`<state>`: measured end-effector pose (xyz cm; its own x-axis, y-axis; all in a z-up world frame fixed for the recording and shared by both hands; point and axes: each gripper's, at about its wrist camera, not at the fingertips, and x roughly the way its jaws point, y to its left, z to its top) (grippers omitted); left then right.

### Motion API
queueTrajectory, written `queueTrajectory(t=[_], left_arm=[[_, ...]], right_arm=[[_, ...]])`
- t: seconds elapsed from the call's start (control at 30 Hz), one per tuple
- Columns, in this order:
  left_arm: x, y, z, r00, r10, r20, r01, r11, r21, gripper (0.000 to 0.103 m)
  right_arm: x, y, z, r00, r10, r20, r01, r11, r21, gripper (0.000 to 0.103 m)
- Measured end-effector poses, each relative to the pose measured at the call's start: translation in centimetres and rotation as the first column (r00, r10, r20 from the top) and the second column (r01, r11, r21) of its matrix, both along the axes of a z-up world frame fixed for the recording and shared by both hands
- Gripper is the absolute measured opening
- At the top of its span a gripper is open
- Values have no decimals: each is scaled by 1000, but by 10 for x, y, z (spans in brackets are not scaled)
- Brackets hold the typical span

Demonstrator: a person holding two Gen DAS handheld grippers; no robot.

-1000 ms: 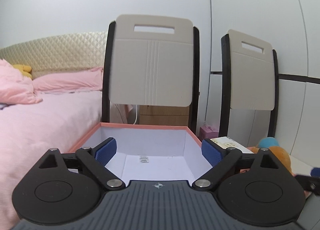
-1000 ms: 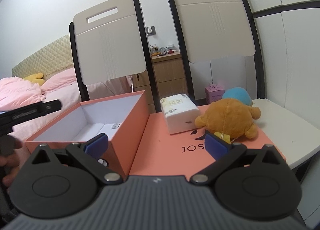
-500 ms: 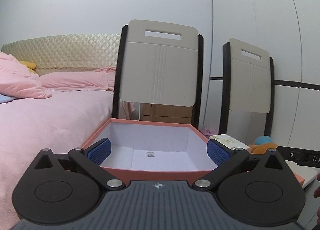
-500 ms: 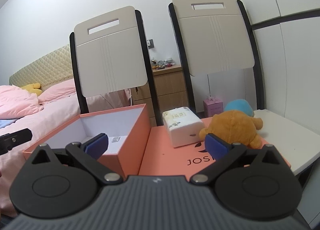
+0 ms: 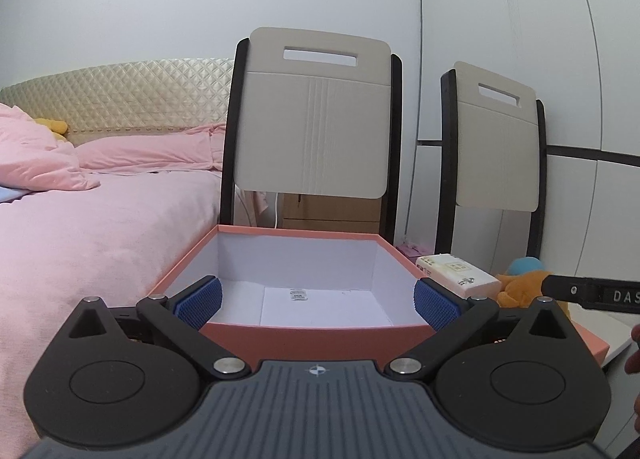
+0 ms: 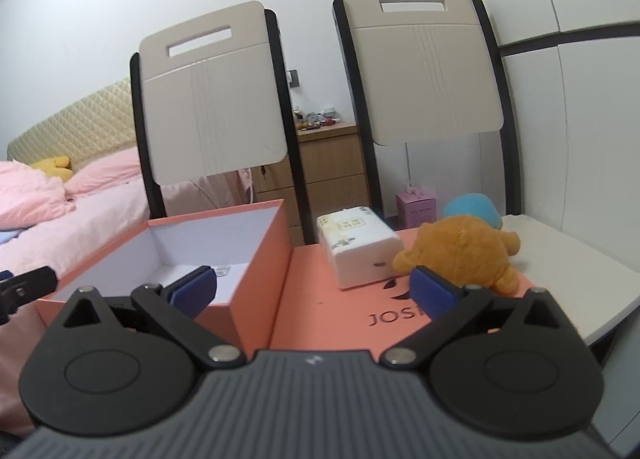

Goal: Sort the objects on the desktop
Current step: 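Move the right gripper to the orange plush and close on it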

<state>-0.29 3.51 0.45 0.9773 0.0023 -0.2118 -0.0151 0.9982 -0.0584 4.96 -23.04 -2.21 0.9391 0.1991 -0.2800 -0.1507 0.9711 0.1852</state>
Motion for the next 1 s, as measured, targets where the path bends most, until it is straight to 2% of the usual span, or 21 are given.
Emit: queueTrajectory(t=[0.13,0.27,0.43,0.57,0.7,1.0], left_arm=[[0,1,0,1000,3,-1,-3,1000,-7,103],[-1,1,1,1000,5,1,-5,1000,-9,103],[0,2,0,1000,5,-5,-5,1000,-10,103],[1,0,-1,1000,9,-11,-9,1000,-5,103],[3,-1,-2,1000,11,-16,-11,1000,2,103],[5,0,-4,1000,7,-23,-8,1000,-10,103]], right_arm=[[23,-11,10,999,-28,-16,28,1000,-1,103],[73,-28,17,994,-92,-65,92,996,10,103],[146,-50,2,960,-235,-156,224,971,-82,103],[185,-66,-18,927,-311,-210,289,948,-130,103],[204,-75,-34,918,-311,-246,287,949,-129,103],[220,-69,-62,919,-293,-265,243,948,-207,103]])
